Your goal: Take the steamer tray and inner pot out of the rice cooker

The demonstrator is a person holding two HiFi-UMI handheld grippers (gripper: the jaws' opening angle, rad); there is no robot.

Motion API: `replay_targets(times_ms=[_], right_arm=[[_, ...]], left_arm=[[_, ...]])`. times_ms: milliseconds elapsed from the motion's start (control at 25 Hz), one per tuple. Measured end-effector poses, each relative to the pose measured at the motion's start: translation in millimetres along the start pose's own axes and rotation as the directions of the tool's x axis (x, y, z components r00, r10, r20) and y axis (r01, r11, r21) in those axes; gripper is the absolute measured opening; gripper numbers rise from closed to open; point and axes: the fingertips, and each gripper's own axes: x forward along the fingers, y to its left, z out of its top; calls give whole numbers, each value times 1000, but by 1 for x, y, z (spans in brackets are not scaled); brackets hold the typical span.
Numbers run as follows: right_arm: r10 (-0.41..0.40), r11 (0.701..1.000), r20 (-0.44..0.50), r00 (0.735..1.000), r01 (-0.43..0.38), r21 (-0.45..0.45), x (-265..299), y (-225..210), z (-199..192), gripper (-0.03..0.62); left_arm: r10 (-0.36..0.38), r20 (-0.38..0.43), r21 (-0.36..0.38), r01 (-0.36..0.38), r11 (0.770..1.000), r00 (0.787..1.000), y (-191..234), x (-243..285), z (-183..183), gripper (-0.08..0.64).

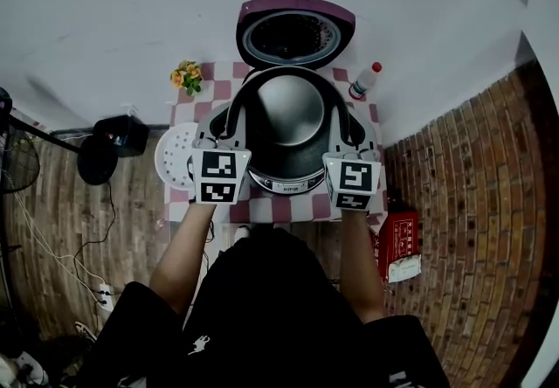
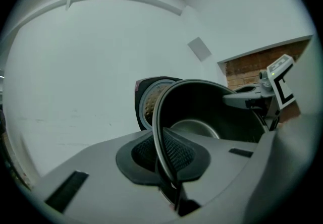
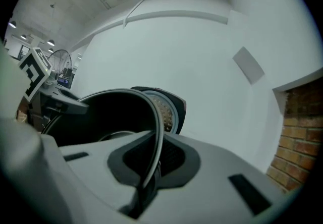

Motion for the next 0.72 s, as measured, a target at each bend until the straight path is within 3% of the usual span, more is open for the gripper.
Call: replay_targets(times_ms=[320, 720], right_arm=[[7, 1000, 56, 998, -7, 7, -9, -7, 10, 5], [49, 999, 115, 992, -51, 12, -16, -70, 5, 5]], left_arm=[[29, 39, 12, -29, 999, 999, -5, -11, 17, 18], [93, 68, 25, -95, 995, 993, -60, 6, 46, 17]])
